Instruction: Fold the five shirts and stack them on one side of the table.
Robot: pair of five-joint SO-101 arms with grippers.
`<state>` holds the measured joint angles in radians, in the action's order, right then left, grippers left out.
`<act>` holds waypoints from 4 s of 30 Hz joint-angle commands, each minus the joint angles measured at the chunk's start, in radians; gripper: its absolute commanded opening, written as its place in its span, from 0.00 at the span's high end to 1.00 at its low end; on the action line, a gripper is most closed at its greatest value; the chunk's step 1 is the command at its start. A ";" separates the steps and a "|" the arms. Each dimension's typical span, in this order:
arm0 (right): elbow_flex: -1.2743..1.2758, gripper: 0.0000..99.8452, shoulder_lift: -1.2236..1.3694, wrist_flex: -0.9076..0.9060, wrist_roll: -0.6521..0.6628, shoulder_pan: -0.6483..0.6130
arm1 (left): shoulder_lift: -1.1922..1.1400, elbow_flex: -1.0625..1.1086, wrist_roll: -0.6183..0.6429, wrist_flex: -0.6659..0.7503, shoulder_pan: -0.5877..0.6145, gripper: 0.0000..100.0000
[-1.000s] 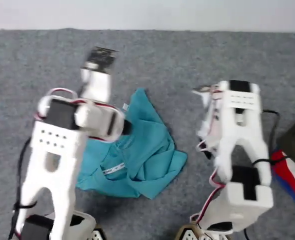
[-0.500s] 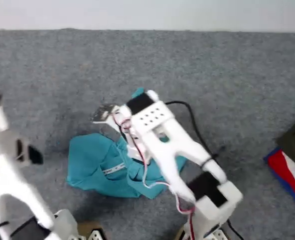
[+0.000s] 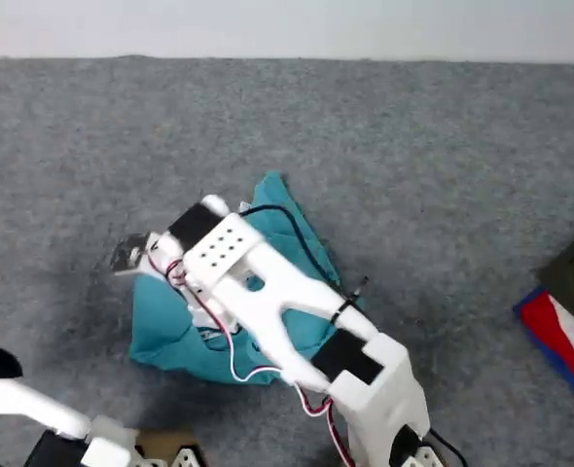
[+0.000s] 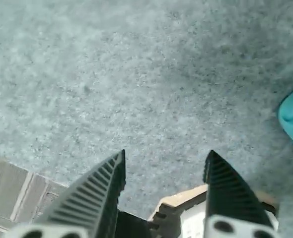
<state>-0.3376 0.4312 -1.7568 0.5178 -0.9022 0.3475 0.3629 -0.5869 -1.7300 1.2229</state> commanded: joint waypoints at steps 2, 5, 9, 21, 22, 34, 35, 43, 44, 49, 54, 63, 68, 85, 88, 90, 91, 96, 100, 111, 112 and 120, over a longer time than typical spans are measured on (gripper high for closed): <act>-0.041 0.59 0.054 -0.039 0.006 -0.001 | 0.003 -0.005 -0.015 -0.026 0.021 0.76; -0.046 0.60 0.150 -0.038 0.008 0.064 | 0.003 -0.005 -0.015 -0.026 0.021 0.76; -0.044 0.82 0.189 -0.039 0.008 0.162 | 0.003 -0.004 -0.015 -0.026 0.023 0.76; -0.002 0.99 -0.008 -0.044 0.008 0.401 | 0.011 0.113 -0.017 -0.026 0.021 0.76; 0.026 0.99 -0.039 -0.042 0.008 0.430 | 0.011 0.111 -0.017 -0.025 0.020 0.76; 0.552 0.99 -0.389 -0.038 0.212 0.949 | 0.008 0.114 -0.017 -0.023 0.014 0.76; 0.562 0.99 -0.410 -0.038 0.245 1.012 | 0.005 0.114 -0.017 -0.023 0.014 0.76; 0.569 0.89 -0.450 -0.038 0.384 1.222 | 0.002 0.116 -0.017 -0.023 0.008 0.76; 0.566 0.83 -0.455 -0.038 0.384 1.221 | 0.002 0.116 -0.017 -0.025 -0.005 0.76; 0.502 0.50 -0.456 -0.041 0.390 1.230 | 0.011 0.116 -0.017 -0.025 -0.029 0.76; 0.405 0.39 -0.532 -0.042 0.387 1.231 | 0.011 0.116 -0.017 -0.025 -0.029 0.76; 0.640 0.48 -0.702 -0.044 0.516 0.667 | 0.011 0.116 -0.017 -0.025 -0.029 0.76; 0.773 0.55 -0.671 -0.044 0.514 0.421 | 0.011 0.116 -0.017 -0.025 -0.023 0.76; 0.427 0.56 -0.101 -0.042 0.400 0.222 | 0.011 0.225 -0.015 -0.025 -0.028 0.76; 0.427 0.56 -0.050 -0.041 0.399 0.188 | 0.011 0.229 -0.015 -0.025 -0.028 0.76; 0.427 0.56 -0.028 -0.041 0.399 0.171 | 0.011 0.228 -0.015 -0.025 -0.028 0.76; 0.423 0.56 -0.022 -0.039 0.402 0.166 | 0.011 0.228 -0.015 -0.025 -0.028 0.76; 0.423 0.70 -0.019 -0.038 0.402 0.134 | 0.011 0.229 -0.015 -0.025 -0.028 0.76; 0.423 0.97 -0.018 -0.027 0.399 0.137 | 0.011 0.229 -0.015 -0.025 -0.028 0.76; 0.330 0.99 -0.019 -0.036 0.311 0.151 | 0.011 0.229 -0.015 -0.025 -0.020 0.76; 0.301 0.99 -0.019 -0.038 0.298 0.151 | 0.011 0.229 -0.015 -0.025 -0.020 0.76; 0.038 0.99 -0.021 -0.042 0.127 0.174 | 0.011 0.229 -0.015 -0.026 -0.020 0.76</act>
<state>-0.1765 0.4158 -1.7568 0.7204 -0.7580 0.3460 0.5915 -0.5930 -1.7300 1.1999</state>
